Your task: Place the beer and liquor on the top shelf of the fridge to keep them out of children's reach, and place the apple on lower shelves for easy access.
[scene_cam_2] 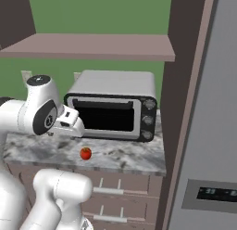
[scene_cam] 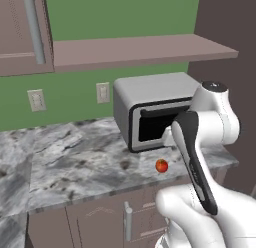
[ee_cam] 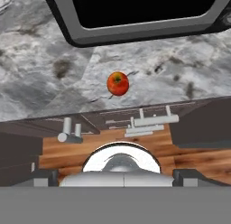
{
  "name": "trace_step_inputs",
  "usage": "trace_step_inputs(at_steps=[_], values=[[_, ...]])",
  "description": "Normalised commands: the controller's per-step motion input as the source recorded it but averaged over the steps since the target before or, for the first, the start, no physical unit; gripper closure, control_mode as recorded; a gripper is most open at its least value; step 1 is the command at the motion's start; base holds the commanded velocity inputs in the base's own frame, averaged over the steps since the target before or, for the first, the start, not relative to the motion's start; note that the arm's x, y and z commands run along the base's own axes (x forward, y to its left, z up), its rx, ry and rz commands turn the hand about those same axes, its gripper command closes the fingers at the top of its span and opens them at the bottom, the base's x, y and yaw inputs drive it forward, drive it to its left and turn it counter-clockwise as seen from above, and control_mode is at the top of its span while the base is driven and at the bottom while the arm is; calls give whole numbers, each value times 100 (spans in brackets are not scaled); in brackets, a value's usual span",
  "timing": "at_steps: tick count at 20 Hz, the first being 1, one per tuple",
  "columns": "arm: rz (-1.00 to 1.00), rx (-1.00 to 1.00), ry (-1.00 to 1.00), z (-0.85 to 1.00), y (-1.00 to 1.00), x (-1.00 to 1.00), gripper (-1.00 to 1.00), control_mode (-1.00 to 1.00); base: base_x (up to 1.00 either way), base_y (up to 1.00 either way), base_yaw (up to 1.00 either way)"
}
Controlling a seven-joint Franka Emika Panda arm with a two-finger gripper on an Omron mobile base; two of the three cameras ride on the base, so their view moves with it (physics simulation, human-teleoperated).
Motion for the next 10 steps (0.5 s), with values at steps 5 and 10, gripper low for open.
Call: trace_step_inputs(at_steps=[5,10], values=[[0,-2,6,-67,0,26,-100,-100,0,0,0],[2,0,0,-60,0,22,-100,-100,0,0,0]])
